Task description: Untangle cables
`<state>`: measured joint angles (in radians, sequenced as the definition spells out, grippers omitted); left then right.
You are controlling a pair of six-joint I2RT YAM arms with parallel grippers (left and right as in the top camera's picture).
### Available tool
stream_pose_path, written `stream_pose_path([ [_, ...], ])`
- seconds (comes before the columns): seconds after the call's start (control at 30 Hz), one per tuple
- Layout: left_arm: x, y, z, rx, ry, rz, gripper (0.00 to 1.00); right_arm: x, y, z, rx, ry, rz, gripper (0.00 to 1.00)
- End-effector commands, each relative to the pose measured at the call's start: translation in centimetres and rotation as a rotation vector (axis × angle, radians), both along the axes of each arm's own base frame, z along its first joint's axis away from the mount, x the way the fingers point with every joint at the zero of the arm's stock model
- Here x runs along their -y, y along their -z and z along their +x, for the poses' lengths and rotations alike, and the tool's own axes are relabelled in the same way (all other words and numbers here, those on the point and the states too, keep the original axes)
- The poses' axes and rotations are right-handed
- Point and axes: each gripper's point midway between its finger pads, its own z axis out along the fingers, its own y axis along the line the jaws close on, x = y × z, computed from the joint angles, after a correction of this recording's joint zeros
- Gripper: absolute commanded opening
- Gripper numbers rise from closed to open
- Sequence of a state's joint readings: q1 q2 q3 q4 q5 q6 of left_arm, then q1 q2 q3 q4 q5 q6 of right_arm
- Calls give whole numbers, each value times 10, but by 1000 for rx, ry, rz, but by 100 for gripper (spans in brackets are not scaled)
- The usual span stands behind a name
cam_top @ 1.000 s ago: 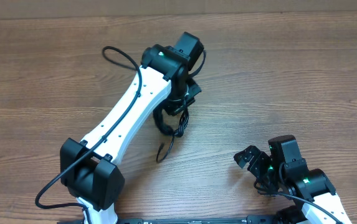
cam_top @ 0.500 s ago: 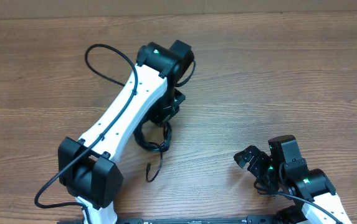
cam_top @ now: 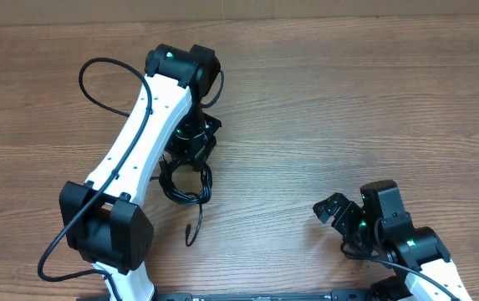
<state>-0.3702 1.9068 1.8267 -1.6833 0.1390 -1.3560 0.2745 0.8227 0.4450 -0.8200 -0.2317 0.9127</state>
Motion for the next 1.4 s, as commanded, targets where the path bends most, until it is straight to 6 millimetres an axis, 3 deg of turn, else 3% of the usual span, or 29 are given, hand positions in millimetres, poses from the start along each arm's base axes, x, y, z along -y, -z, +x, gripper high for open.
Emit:
stream_pose_path([
  [0.0, 11, -5, -4, -2, -103, 15, 20, 1, -4, 4, 23, 8, 0, 100],
  [0.07, 17, -5, -8, -15, -187, 32, 36, 1, -4, 5, 23, 8, 0, 100],
  [0.2, 26, -2, -6, 14, -315, 82, 91, 1, -4, 4, 22, 8, 0, 100],
  [0.23, 27, -1, -3, 40, -304, 91, 99, 1, -4, 4, 22, 8, 0, 100],
  [0.4, 19, 0, 2, 111, -241, 174, 99, 1, -4, 4, 22, 8, 0, 100],
  [0.73, -25, -6, 25, 228, 9, 358, 100, 1, -4, 4, 22, 8, 0, 100],
  [0.93, -57, -12, 39, 207, 346, 423, 100, 1, -4, 4, 22, 8, 0, 100],
  [1.07, -52, -8, 35, 155, 534, 340, 99, 1, -4, 4, 22, 8, 0, 100],
  [1.2, -35, -2, 25, 135, 469, 242, 100, 1, -4, 4, 22, 8, 0, 100],
  [1.23, -33, 0, 23, 128, 457, 231, 95, 1, -4, 4, 22, 8, 0, 100],
  [1.27, -33, 0, 22, 124, 449, 236, 91, 1, -4, 4, 22, 8, 0, 100],
  [1.37, -43, -7, 22, 141, 435, 320, 93, 1, -4, 4, 22, 8, 0, 100],
])
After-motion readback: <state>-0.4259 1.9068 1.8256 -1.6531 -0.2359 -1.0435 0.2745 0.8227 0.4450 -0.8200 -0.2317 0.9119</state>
